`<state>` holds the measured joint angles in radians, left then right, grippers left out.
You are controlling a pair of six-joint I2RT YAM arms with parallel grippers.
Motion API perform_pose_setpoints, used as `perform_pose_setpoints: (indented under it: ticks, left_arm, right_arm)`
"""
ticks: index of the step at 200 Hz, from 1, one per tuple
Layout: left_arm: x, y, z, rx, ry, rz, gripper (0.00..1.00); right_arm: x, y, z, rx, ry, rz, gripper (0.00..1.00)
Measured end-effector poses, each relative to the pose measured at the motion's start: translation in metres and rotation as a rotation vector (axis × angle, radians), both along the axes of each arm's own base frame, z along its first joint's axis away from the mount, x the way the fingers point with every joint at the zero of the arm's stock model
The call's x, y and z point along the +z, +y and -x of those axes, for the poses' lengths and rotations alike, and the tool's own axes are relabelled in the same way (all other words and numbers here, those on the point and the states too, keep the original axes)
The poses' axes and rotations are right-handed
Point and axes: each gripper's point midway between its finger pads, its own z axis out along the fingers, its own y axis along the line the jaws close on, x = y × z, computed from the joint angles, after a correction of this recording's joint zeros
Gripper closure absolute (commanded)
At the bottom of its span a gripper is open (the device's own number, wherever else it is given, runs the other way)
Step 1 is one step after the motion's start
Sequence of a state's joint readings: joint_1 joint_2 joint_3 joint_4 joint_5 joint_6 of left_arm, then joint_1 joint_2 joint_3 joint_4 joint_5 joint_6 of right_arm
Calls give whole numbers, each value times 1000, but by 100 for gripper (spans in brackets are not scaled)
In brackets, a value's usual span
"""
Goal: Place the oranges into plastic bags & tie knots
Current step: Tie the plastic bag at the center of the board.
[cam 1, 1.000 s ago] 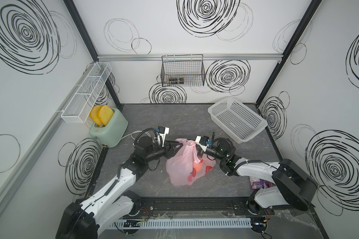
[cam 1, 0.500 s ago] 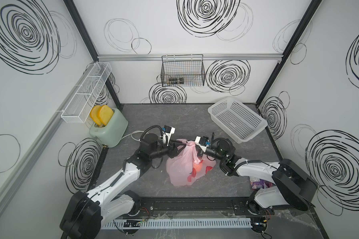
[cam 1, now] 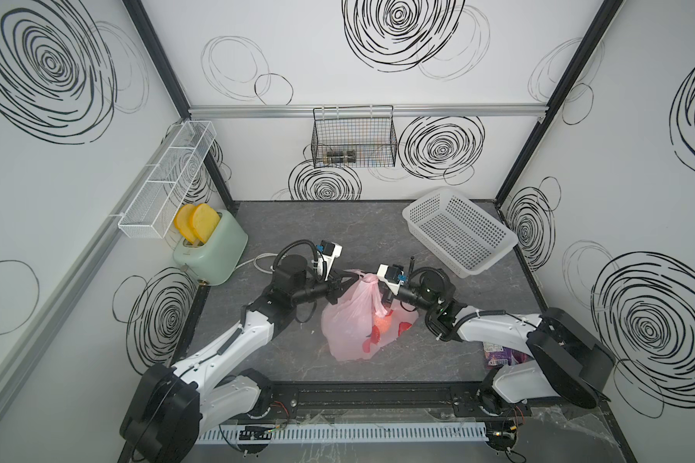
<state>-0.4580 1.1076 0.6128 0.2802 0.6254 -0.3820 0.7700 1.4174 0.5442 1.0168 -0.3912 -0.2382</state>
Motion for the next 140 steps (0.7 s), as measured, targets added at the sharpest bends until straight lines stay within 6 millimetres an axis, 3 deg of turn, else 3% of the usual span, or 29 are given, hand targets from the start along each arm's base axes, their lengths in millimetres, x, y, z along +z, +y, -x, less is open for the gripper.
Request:
perform_pose_setpoints:
  ticks: [46, 82, 140]
  left_arm:
    - [4, 5, -5, 44, -31, -14, 100]
    - [12, 12, -8, 89, -66, -30, 100]
    - [23, 15, -11, 106, -105, -41, 100]
  right_arm:
    - [-2, 1, 1, 0, 8, 8, 95]
    - [-1, -1, 0, -12, 9, 8, 85]
    - [5, -4, -2, -36, 0, -3, 90]
